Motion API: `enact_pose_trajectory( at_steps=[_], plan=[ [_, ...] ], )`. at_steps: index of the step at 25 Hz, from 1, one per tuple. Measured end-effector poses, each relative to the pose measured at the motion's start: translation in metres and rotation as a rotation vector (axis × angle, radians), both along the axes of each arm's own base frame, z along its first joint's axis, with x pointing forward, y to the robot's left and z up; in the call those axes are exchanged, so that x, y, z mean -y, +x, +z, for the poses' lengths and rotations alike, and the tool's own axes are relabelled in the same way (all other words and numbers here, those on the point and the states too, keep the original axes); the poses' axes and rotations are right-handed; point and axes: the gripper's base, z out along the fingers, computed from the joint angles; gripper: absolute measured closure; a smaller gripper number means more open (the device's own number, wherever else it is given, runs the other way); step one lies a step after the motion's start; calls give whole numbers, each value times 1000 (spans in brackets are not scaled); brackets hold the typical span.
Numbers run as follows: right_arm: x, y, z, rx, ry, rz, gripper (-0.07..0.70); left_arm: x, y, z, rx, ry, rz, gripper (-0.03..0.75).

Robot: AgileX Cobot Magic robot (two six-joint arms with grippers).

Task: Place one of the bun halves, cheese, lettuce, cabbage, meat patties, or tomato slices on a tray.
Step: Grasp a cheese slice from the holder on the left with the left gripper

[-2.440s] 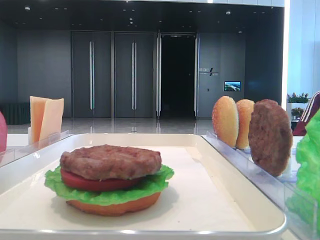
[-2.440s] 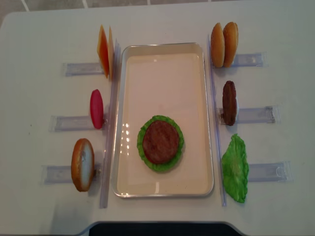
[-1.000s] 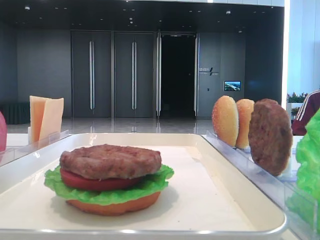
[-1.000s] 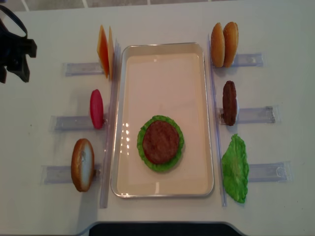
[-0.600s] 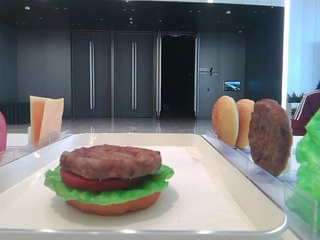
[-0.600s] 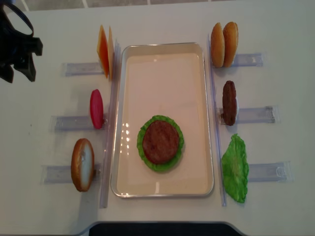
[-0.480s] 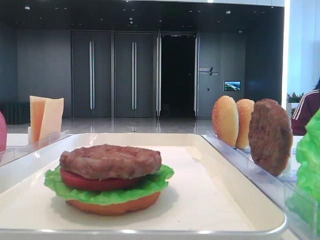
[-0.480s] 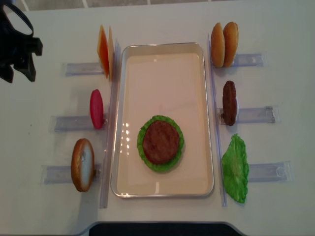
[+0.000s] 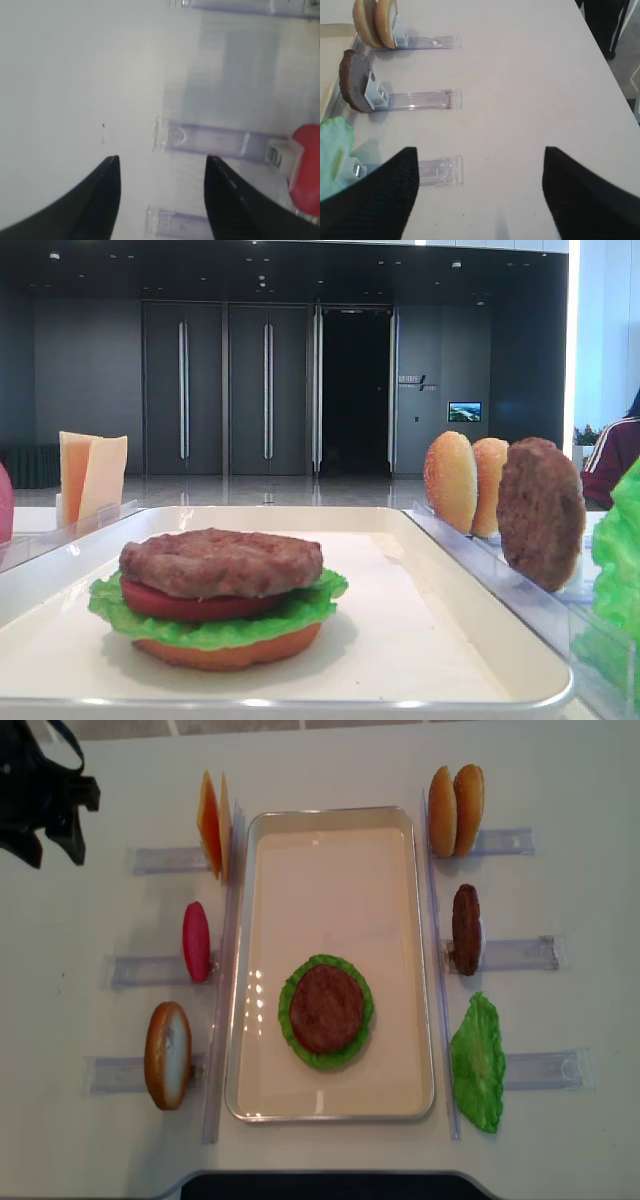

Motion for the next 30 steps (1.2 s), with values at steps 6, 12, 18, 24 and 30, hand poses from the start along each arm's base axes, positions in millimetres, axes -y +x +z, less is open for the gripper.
enact_pose_trajectory(
  at_steps=[6,12,18,24,30],
  plan=[
    [0,0,0,0,0,0,111,3,51,2,64,-39,10,307],
    [0,0,0,0,0,0,111,7,97,-13,98,-93,17,307],
    [0,0,0,0,0,0,111,13,122,-30,101,-120,17,307],
    [0,0,0,-1,0,0,111,33,129,-38,97,-129,5,307],
    [0,0,0,0,-1,-1,111,83,126,-37,101,-140,-56,307]
  ],
)
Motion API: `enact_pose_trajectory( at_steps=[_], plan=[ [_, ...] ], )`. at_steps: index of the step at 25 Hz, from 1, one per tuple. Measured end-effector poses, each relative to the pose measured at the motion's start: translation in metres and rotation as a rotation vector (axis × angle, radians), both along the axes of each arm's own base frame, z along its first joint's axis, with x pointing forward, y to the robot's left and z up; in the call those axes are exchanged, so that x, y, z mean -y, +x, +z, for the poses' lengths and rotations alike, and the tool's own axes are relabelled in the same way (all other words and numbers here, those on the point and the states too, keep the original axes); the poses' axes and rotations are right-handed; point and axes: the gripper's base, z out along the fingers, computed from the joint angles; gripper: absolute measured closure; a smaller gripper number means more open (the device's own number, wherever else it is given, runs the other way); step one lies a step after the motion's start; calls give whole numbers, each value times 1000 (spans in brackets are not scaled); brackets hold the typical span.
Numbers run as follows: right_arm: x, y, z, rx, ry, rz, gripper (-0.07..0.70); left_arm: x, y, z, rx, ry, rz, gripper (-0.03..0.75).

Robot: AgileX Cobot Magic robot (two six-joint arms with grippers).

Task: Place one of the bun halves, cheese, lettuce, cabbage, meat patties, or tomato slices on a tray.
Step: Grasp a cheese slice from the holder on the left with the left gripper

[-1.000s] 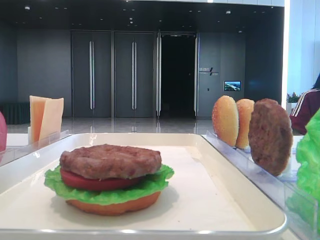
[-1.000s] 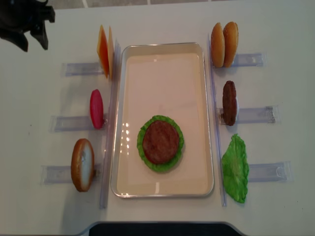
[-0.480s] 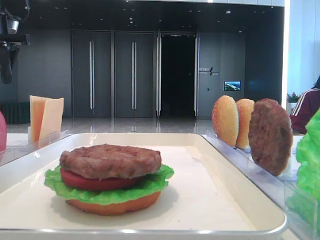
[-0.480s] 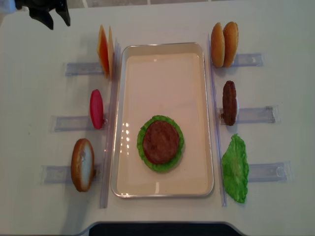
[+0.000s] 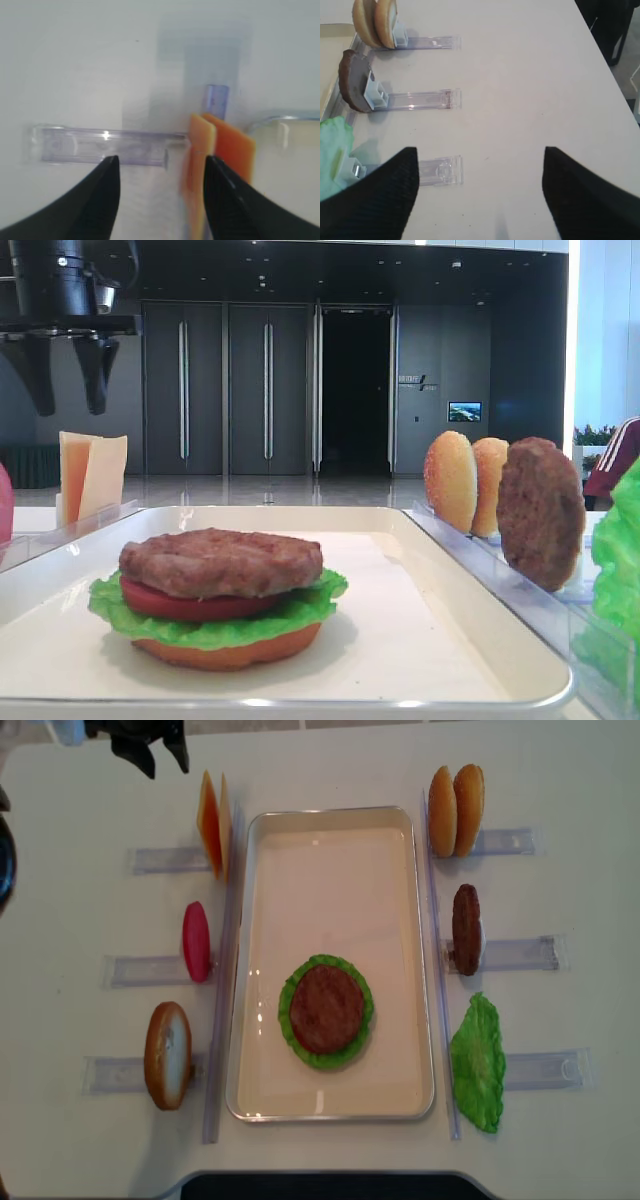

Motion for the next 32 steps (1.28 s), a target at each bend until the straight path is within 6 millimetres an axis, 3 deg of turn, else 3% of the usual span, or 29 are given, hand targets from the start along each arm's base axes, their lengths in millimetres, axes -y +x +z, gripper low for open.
enact_pose_trajectory(
  at_steps=[7,11,32],
  plan=[
    [0,0,0,0,0,0,111,68,-15,1,2,-18,-90,307],
    [0,0,0,0,0,0,111,87,-21,1,2,-22,-112,307],
    [0,0,0,0,0,0,111,80,-18,2,46,72,-21,307]
  ],
)
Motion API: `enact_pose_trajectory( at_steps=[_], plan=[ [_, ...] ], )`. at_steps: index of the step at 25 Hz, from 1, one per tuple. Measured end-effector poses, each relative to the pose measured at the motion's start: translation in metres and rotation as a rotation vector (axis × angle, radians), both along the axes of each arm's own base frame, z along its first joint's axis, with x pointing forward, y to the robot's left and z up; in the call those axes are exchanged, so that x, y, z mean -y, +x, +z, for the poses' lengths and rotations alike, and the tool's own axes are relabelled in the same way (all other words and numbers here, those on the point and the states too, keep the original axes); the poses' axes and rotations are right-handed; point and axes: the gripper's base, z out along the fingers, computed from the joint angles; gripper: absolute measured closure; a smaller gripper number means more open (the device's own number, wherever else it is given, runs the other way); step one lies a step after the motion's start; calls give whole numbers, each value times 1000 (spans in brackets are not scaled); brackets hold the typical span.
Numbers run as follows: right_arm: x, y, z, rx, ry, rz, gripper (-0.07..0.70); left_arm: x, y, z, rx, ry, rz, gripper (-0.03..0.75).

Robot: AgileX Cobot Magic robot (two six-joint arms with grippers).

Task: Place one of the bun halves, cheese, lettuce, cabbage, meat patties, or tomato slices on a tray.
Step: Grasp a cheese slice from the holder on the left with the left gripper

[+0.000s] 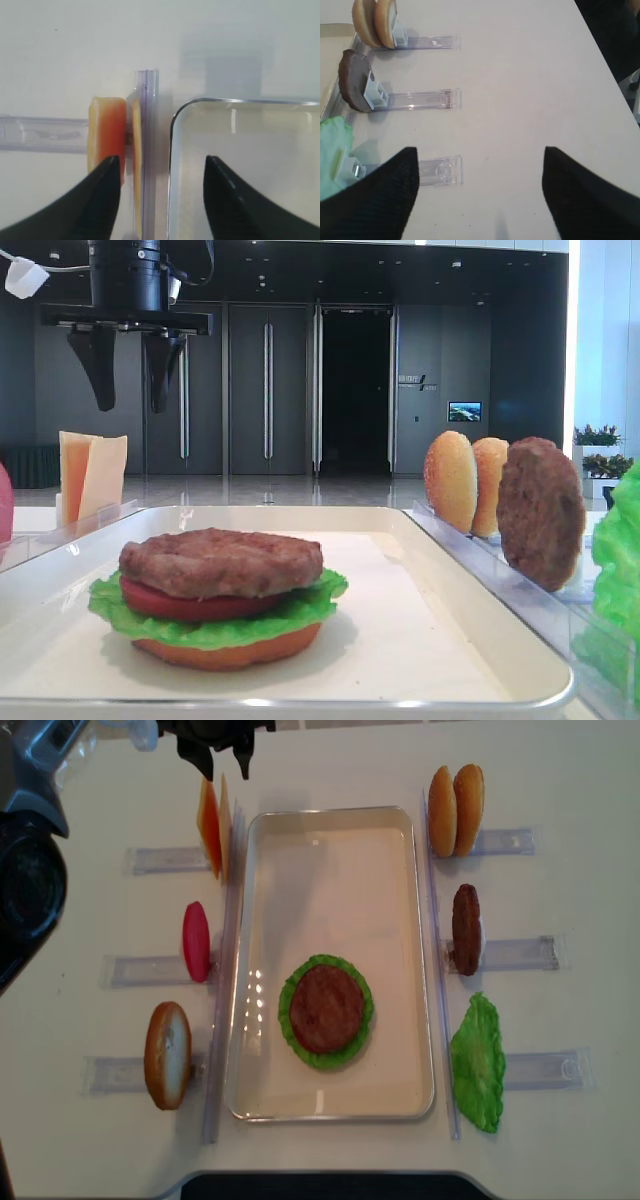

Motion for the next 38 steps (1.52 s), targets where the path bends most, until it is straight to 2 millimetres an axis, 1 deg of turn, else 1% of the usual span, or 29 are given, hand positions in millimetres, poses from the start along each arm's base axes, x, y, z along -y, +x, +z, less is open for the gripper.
enact_pose_trajectory(
  at_steps=[11,20,28,35,38],
  plan=[
    [0,0,0,0,-1,-1,111,0,0,0,-1,2,-6,307],
    [0,0,0,0,-1,-1,111,0,1,-6,-12,15,-11,307],
    [0,0,0,0,-1,-1,111,-1,2,-7,-12,24,-11,307],
    [0,0,0,0,-1,-1,111,-1,5,-19,-35,35,-16,307],
    [0,0,0,0,-1,-1,111,-1,6,-20,-38,37,-19,307]
  ],
)
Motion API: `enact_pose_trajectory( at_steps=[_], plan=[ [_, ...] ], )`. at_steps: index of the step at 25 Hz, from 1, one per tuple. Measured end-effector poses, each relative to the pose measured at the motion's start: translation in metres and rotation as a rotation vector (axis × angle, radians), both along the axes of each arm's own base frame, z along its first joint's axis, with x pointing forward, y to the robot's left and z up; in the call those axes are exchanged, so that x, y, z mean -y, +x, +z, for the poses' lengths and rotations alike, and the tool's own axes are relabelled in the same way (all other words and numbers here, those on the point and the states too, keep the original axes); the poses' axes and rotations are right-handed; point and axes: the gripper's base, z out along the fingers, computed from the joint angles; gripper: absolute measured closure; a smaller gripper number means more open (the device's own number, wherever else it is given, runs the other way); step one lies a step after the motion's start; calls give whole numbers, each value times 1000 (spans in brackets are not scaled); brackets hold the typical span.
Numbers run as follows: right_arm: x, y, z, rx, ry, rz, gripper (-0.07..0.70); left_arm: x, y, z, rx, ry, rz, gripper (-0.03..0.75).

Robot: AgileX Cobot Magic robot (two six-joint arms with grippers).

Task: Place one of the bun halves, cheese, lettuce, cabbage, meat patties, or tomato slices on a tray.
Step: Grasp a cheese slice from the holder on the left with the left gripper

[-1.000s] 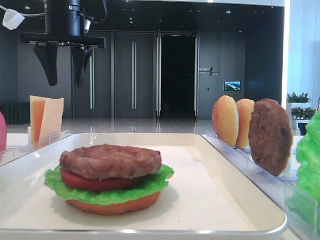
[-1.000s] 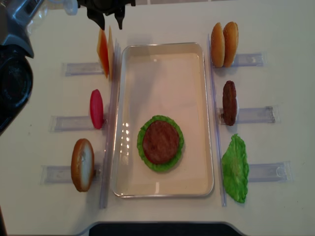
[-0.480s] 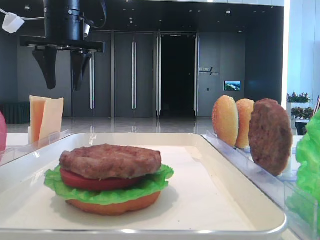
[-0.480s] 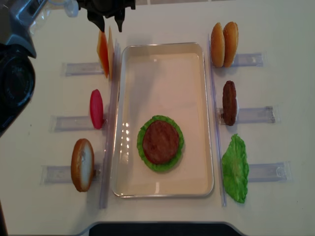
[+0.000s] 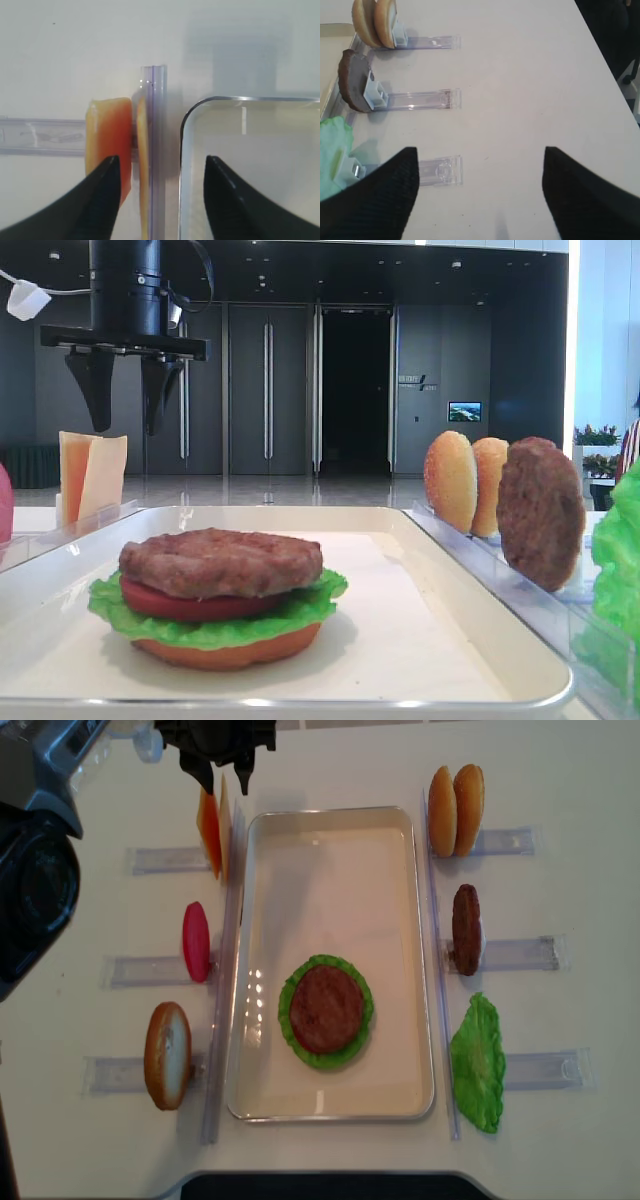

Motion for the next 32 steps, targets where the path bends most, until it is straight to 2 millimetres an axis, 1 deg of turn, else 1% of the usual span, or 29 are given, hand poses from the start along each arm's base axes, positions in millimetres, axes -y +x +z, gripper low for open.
enact_pose_trajectory(
  at_steps=[5,11,30,32],
  plan=[
    [0,0,0,0,0,0,111,0,0,-1,-3,5,-11,307],
    [0,0,0,0,0,0,111,0,2,-7,-17,17,-27,307],
    [0,0,0,0,0,0,111,2,7,-34,-75,49,-69,307],
    [0,0,0,0,0,0,111,2,7,-37,-81,52,-72,318]
  ],
)
